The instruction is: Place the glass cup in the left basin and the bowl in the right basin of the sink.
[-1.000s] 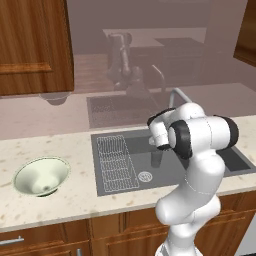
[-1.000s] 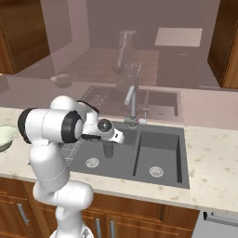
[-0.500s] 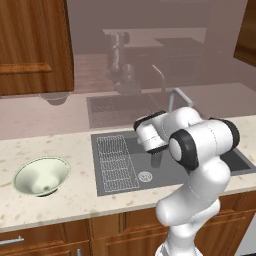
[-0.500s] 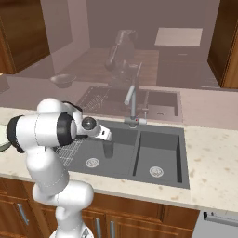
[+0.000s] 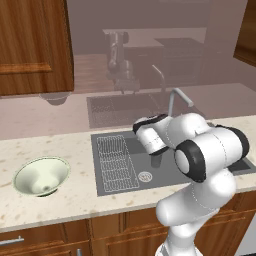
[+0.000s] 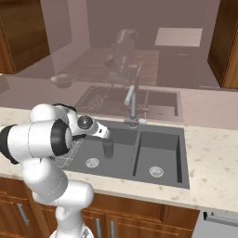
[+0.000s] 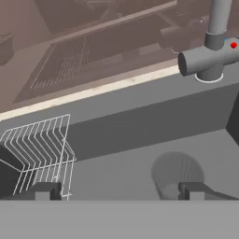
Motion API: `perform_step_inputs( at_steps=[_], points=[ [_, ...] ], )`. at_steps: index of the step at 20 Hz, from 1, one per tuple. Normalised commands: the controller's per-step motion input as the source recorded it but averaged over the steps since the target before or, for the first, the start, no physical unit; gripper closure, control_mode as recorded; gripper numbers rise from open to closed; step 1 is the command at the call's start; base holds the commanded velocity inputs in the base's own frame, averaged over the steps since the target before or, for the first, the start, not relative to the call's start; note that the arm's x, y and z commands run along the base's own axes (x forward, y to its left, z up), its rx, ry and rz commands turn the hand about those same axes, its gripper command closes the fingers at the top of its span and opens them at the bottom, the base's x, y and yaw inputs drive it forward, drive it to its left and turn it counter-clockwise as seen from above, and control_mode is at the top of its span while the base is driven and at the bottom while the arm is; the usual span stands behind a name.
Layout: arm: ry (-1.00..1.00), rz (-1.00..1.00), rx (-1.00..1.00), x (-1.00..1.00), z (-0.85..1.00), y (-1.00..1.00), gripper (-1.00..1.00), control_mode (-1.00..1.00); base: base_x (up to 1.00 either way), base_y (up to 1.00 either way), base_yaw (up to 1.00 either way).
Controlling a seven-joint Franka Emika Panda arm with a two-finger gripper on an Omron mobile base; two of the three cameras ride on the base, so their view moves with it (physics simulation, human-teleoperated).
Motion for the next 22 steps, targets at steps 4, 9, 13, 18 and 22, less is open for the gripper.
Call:
perform_step_inputs(
  at_steps=[4, 9, 13, 18, 22],
  points=[
    [0.05, 0.02, 0.13, -0.01, 0.43, 0.0, -1.0, -1.0, 0.0, 0.0, 0.0],
    [0.08, 0.08, 0.13, 0.0, 0.43, 0.0, -1.0, -1.0, 0.0, 0.0, 0.0],
    [0.16, 0.13, 0.11, 0.0, 0.26, 0.0, -1.0, -1.0, 0.0, 0.0, 0.0],
    [0.22, 0.18, 0.08, 0.0, 0.24, 0.0, -1.0, -1.0, 0.0, 0.0, 0.0],
    [0.26, 0.18, 0.02, 0.0, 0.22, 0.0, -1.0, -1.0, 0.0, 0.0, 0.0]
  ],
)
